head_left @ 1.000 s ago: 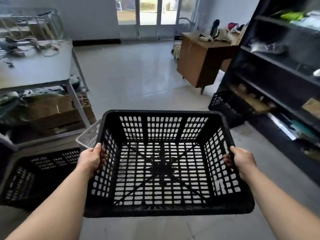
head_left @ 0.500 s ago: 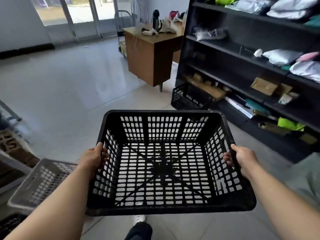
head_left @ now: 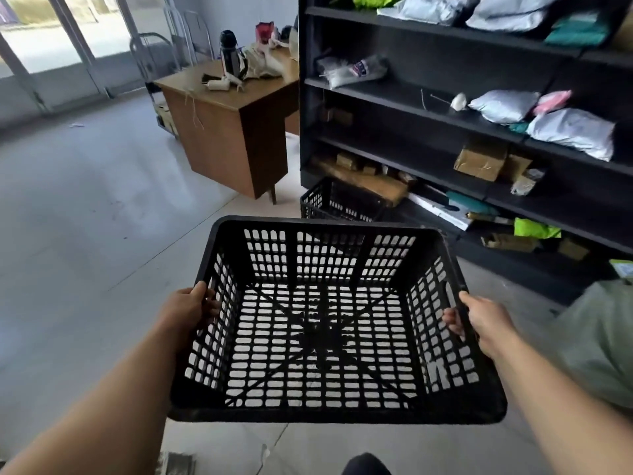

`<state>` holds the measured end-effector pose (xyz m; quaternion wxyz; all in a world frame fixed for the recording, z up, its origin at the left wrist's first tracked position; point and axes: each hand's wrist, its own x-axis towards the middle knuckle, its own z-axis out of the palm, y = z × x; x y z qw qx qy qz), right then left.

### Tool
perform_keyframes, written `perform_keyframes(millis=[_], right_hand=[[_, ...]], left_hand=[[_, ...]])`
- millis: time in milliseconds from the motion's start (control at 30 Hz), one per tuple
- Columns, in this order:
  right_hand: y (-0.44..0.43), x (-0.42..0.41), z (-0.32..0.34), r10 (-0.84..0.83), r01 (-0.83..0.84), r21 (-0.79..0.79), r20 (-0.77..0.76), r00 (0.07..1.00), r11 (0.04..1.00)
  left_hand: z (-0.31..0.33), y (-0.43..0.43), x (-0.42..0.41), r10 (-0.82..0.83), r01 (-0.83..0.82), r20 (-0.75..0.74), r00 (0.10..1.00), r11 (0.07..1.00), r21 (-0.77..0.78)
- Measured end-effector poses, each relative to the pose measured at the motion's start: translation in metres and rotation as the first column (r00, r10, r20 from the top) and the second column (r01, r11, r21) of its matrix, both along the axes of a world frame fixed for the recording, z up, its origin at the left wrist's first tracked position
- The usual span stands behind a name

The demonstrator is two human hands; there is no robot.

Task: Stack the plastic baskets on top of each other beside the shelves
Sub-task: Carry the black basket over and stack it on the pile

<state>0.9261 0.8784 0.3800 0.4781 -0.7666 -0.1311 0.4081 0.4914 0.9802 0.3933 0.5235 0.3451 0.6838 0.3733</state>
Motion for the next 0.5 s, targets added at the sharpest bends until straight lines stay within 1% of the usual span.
perform_keyframes(millis=[133, 367, 500], right_hand=[[0.051, 0.015, -0.002, -0.004, 0.007, -0.028, 0.076, 0.997, 1.000], [0.167, 0.068, -0.013, -0.023, 0.030, -0.050, 0.134, 0.991, 0.998], [0.239, 0.097, -0.011, -0.047, 0.051, -0.029, 0.146, 0.988, 0.998]], left_hand=[[-0.002, 0.066, 0.026, -0.014, 0.014, -0.006, 1.000, 1.000, 0.012], [-0.006, 0.185, 0.084, -0.012, 0.013, -0.031, 0.999, 0.999, 0.039], [-0.007, 0.248, 0.113, 0.008, -0.005, -0.058, 0.998, 0.999, 0.053]])
